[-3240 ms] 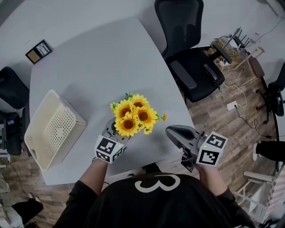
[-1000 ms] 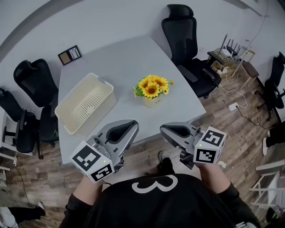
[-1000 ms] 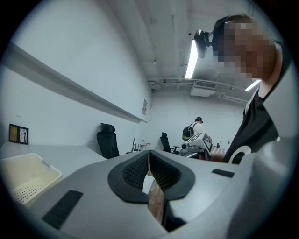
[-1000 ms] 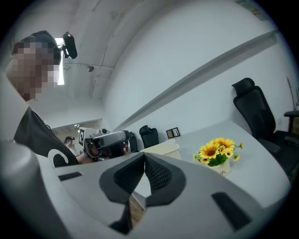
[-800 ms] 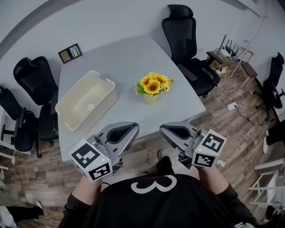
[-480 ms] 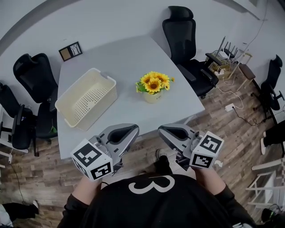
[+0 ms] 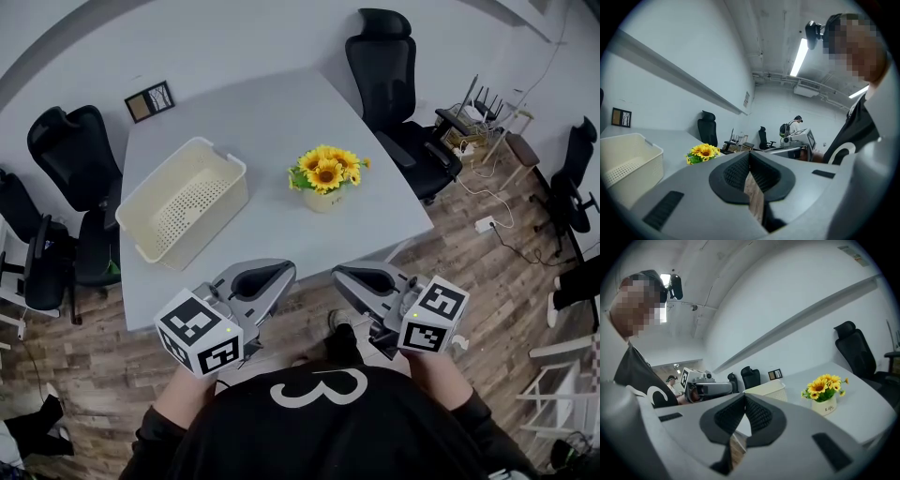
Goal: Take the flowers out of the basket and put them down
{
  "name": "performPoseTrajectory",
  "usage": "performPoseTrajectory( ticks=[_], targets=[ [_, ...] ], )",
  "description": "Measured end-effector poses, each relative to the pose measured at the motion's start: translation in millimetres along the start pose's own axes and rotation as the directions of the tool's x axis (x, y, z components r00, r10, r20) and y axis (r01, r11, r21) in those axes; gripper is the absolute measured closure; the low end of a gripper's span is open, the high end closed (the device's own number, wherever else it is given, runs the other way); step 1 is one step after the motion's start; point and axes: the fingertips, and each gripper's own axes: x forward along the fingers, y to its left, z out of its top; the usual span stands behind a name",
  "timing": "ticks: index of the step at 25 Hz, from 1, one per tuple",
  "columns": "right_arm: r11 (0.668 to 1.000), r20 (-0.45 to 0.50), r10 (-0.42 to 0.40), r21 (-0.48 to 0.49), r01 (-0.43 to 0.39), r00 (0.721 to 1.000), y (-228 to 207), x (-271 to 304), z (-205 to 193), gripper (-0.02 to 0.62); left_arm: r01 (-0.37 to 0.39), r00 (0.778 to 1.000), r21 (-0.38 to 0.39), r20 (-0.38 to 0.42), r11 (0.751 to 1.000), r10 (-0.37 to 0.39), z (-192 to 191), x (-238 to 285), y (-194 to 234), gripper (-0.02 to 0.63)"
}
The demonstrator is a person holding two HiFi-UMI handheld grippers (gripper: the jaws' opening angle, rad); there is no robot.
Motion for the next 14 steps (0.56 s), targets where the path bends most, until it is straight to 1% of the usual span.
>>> performPoseTrajectory(
  ticks=[3, 8, 11, 14],
  targets=[
    [1.0, 0.0, 0.0, 0.008, 0.0, 1.0, -4, -1, -1, 0.586, -0.002, 1.0, 0.0, -0.002, 1.0, 0.002, -2, 5, 0, 0.594],
    [1.0, -0.009, 0.002, 0.02, -0.002, 1.0, -7, -1, -4, 0.586, -0.007, 0.999, 0.013, -0.033, 1.0, 0.007, -11, 9, 0, 0.594],
    [1.0, -0.01, 0.005, 0.022, -0.005, 1.0, -8, 0, -3, 0.586, 0.002, 1.0, 0.016, -0.02, 1.0, -0.002, -8, 9, 0, 0.594],
    [1.0, -0.011, 0.006, 0.02, -0.006, 1.0, -11, 1, -2, 0.586, 0.02, 1.0, -0.012, 0.001, 1.0, -0.02, -4, 10, 1, 0.594]
  ],
)
